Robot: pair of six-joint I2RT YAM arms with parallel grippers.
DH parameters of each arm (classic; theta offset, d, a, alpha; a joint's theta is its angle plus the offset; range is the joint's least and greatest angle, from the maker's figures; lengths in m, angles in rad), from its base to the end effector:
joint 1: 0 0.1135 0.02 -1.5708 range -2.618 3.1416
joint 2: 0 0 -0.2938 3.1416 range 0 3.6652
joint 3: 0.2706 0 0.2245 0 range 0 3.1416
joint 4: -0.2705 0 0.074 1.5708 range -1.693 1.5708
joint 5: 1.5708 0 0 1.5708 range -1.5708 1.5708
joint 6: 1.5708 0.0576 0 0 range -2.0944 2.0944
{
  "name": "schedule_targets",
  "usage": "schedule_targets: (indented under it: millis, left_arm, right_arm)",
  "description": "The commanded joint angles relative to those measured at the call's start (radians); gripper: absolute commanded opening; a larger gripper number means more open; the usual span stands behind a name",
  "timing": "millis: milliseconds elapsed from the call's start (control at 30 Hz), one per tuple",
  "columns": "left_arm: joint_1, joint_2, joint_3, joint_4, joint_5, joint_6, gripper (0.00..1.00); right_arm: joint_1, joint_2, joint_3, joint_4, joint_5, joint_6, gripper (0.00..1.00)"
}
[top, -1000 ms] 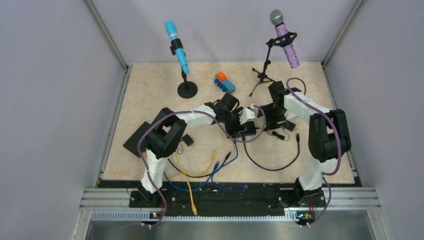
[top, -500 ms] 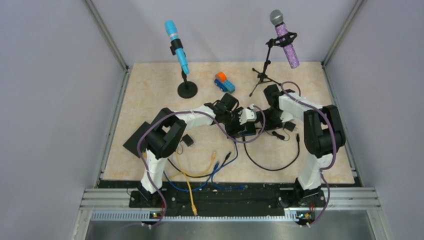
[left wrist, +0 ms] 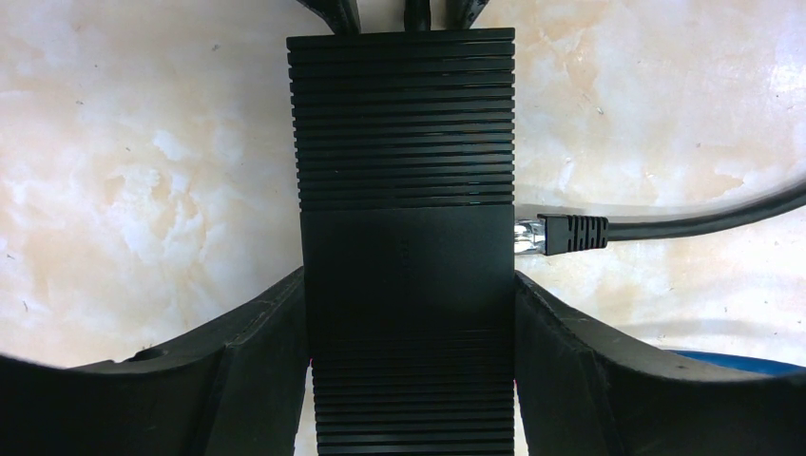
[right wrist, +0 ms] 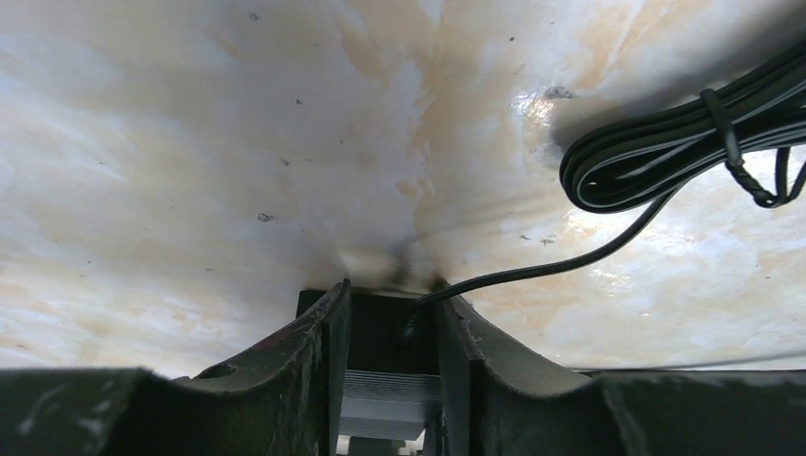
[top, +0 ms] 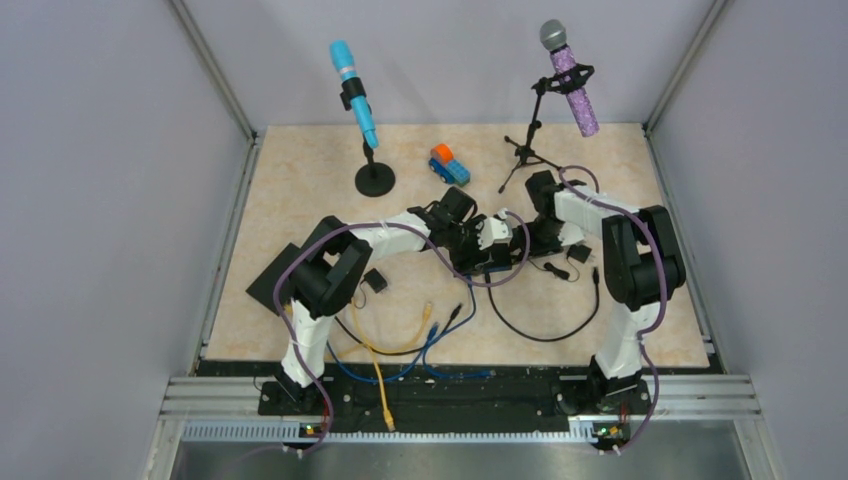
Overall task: Pull the plug from the switch port
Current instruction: Pull the power from the switch port.
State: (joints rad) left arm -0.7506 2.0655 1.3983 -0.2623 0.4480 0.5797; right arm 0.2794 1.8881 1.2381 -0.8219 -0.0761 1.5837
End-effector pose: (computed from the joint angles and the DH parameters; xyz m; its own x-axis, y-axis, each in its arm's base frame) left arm 0.3061 -0.3197 0.1845 -0.0496 0.7214 -0.6907 0.9939 0.1042 0.0374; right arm 0.3191 0.0961 0.1787 -0.2698 0.9598 0.0769 0.9601 0.2621 0.0979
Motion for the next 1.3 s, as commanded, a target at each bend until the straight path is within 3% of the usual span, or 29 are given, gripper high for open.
schedule_targets:
  millis: [0,233,600,800,900,1033,1267]
  left_arm:
    - [-0.006,-0.026,-0.025,-0.027,0.003,0.027,0.60]
    - [-0.006,-0.021,-0.012,-0.044,0.004,0.038,0.60]
    - [-0.006,-0.010,0.002,-0.060,-0.003,0.028,0.60]
    - [-0.006,-0.006,-0.007,-0.060,0.006,0.010,0.59]
    - [-0.006,-0.005,-0.008,-0.061,0.004,0.009,0.59]
    - [-0.006,-0.005,-0.009,-0.066,0.000,0.010,0.58]
    - [-0.006,-0.005,-0.019,-0.069,-0.005,0.013,0.58]
  right_arm:
    - [0.009,0.015,0.010,0.039,-0.011,0.014,0.37]
    - [0.013,0.007,-0.023,0.089,-0.048,0.008,0.23]
    - [0.019,-0.039,-0.078,0.134,-0.035,0.043,0.16]
    - [0.019,-0.141,-0.230,0.327,-0.011,0.133,0.00]
    - [0.019,-0.175,-0.277,0.374,0.015,0.144,0.00]
    - [0.019,-0.188,-0.270,0.363,0.031,0.141,0.00]
    - [0.017,-0.129,-0.135,0.156,0.089,0.049,0.00]
